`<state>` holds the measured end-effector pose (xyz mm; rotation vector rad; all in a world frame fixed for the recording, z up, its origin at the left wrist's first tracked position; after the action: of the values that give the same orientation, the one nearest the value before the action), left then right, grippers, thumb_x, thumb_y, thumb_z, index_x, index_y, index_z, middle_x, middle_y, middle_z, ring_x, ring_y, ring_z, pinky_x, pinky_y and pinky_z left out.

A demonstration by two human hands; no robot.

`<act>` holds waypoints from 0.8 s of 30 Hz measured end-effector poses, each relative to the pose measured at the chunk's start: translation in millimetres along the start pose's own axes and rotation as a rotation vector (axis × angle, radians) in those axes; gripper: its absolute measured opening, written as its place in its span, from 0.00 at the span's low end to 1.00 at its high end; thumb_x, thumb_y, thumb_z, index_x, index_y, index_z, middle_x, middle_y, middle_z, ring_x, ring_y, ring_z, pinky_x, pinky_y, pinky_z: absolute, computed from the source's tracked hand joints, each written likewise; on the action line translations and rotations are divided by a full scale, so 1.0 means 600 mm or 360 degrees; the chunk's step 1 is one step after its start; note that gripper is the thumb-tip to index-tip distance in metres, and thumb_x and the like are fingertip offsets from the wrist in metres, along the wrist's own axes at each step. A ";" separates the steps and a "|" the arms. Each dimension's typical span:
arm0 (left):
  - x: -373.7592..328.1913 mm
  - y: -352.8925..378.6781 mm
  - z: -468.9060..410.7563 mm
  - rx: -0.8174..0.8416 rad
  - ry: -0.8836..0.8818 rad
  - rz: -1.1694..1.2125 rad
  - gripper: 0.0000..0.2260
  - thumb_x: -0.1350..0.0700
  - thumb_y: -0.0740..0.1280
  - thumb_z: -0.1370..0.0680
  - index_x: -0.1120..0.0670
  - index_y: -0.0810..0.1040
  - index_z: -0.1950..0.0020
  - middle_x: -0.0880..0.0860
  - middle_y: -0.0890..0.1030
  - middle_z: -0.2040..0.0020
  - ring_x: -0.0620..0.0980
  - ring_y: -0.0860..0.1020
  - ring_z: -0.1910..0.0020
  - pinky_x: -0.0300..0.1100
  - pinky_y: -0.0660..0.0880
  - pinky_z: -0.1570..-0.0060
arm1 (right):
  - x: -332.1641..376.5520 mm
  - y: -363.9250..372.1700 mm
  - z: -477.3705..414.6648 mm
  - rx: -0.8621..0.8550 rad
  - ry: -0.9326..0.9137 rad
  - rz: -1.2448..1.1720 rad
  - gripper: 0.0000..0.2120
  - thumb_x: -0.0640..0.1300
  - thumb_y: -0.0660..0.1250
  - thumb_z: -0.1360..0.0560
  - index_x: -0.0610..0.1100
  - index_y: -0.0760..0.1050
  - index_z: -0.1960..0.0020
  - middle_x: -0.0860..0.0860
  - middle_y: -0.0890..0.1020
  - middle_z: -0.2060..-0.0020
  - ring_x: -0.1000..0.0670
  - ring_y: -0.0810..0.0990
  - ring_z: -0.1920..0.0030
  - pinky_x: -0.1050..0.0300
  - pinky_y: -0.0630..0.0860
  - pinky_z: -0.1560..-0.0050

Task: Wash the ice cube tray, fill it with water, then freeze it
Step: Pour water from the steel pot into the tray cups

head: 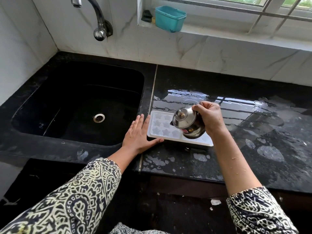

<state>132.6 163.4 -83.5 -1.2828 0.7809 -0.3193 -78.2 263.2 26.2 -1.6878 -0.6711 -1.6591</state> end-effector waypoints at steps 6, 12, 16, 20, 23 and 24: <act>0.000 0.000 0.001 0.0006 -0.0012 -0.0003 0.52 0.22 0.50 0.35 0.51 0.38 0.22 0.54 0.41 0.21 0.48 0.38 0.23 0.44 0.36 0.26 | -0.004 0.002 -0.002 0.0008 -0.0059 0.0181 0.19 0.36 0.68 0.30 0.45 0.64 0.74 0.48 0.66 0.76 0.54 0.64 0.73 0.60 0.65 0.69; -0.001 -0.001 0.001 0.0005 -0.0009 -0.0004 0.52 0.22 0.50 0.35 0.51 0.38 0.22 0.54 0.41 0.21 0.49 0.38 0.23 0.44 0.36 0.26 | -0.008 0.002 -0.004 0.0011 -0.0107 0.0278 0.19 0.37 0.69 0.30 0.46 0.64 0.75 0.52 0.66 0.78 0.55 0.63 0.75 0.61 0.63 0.70; -0.001 -0.001 0.001 -0.0003 -0.0007 0.0002 0.52 0.22 0.50 0.35 0.51 0.38 0.21 0.54 0.42 0.21 0.49 0.39 0.23 0.44 0.37 0.26 | -0.009 0.004 -0.005 0.0018 -0.0133 0.0329 0.19 0.37 0.69 0.31 0.46 0.63 0.75 0.53 0.65 0.78 0.55 0.63 0.75 0.61 0.63 0.71; -0.001 0.000 -0.001 0.0001 -0.0006 -0.0012 0.52 0.22 0.50 0.35 0.51 0.38 0.22 0.54 0.42 0.21 0.49 0.38 0.23 0.44 0.36 0.26 | -0.012 0.003 -0.008 0.0034 -0.0152 0.0347 0.15 0.38 0.69 0.31 0.41 0.66 0.73 0.49 0.66 0.76 0.53 0.64 0.73 0.59 0.63 0.69; 0.000 0.001 0.000 -0.0010 -0.0001 -0.0010 0.52 0.21 0.49 0.35 0.51 0.39 0.21 0.54 0.42 0.21 0.49 0.39 0.23 0.44 0.37 0.26 | -0.013 0.003 -0.010 0.0044 -0.0152 0.0350 0.14 0.41 0.69 0.33 0.39 0.67 0.72 0.46 0.66 0.75 0.49 0.64 0.71 0.56 0.62 0.68; 0.000 0.001 0.001 -0.0016 0.0002 -0.0010 0.52 0.21 0.49 0.36 0.51 0.39 0.21 0.54 0.43 0.21 0.49 0.39 0.22 0.45 0.37 0.26 | -0.012 0.002 -0.010 0.0045 -0.0153 0.0354 0.14 0.42 0.69 0.33 0.39 0.67 0.72 0.46 0.66 0.75 0.49 0.64 0.71 0.56 0.62 0.68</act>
<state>132.7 163.7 -84.2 -1.2947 0.7805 -0.3221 -81.5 258.4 18.5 -1.7618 -0.5277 -1.4150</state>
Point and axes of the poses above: each hand's wrist, its own z-axis away from the middle knuckle, its own y-axis out of the palm, x = y × z, the point moved 1 cm from there along -z, towards the middle knuckle
